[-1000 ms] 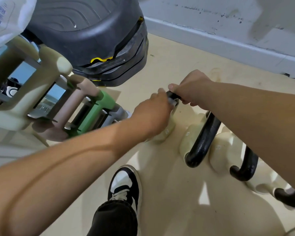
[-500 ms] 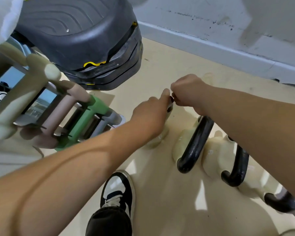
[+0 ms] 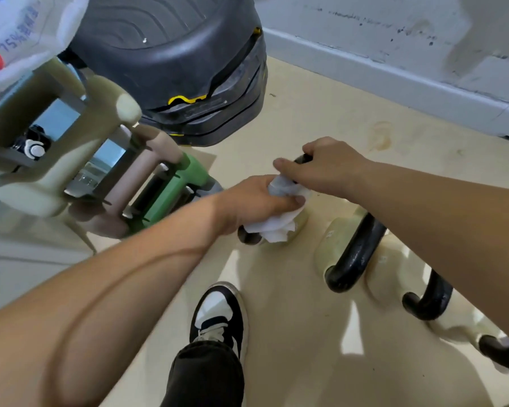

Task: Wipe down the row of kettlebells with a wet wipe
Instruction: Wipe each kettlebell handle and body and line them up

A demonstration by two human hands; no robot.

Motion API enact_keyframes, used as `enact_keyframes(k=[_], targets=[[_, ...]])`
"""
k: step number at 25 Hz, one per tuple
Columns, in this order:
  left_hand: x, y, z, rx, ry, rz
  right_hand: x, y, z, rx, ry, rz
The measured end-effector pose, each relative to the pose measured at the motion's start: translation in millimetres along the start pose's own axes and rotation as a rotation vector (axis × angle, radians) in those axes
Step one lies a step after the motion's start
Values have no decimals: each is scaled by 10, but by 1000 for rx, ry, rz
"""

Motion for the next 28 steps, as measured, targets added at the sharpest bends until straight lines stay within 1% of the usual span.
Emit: enact_keyframes(k=[1, 3, 4, 5, 7, 9, 10, 11, 13, 15, 17, 19, 21, 22, 24, 26, 27, 28], targets=[[-53, 18, 39, 79, -8, 5, -6, 12, 20, -9, 40, -12], [-206, 267, 64, 418, -244, 120, -6, 42, 38, -28, 11, -25], [-284, 462, 146, 532, -318, 201, -8, 49, 50, -38, -25, -31], [-392, 607, 239, 576, -320, 268, -7, 40, 72, -49, -57, -35], [-498, 678, 284, 564, -245, 321, -24, 18, 112, -59, -80, -27], [-425, 640, 195, 575, -237, 231, -20, -44, 130, -49, -73, -40], [-369, 586, 129, 575, -296, 159, -19, -58, 145, -51, -59, -44], [-282, 517, 69, 541, -358, 101, -9, -76, 157, -63, -58, -42], [-142, 253, -9, 386, -454, 7, -8, -77, 162, -92, -87, -32], [62, -113, -44, 235, -471, -6, -17, -78, 122, -105, -130, -36], [264, -472, -40, 168, -424, -11, -3, -73, 54, -151, -210, -26], [415, -698, -46, 200, -456, -52, 37, -56, -41, -179, -216, -8], [484, -721, -62, 306, -561, -27, 120, -59, -171, -90, -154, 0], [492, -642, -52, 351, -639, 13, 174, -56, -236, -20, -95, 0], [451, -391, 56, 408, -861, 103, 245, -18, -277, 66, 46, -10], [378, -62, 219, 449, -1089, 176, 301, 26, -260, 67, 115, -16], [305, 79, 273, 456, -1153, 215, 323, 38, -262, 63, 120, -16], [215, 209, 284, 462, -1154, 242, 332, 59, -281, 66, 120, -13]])
Point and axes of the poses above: each hand's wrist, its own y-axis away from the middle knuckle, its own z-axis out of the palm, x = y × z, the point moved 8 cm from there along -y, towards the middle knuckle, and after that the axes turned 6 degrees about z, right-handed, at the moved point
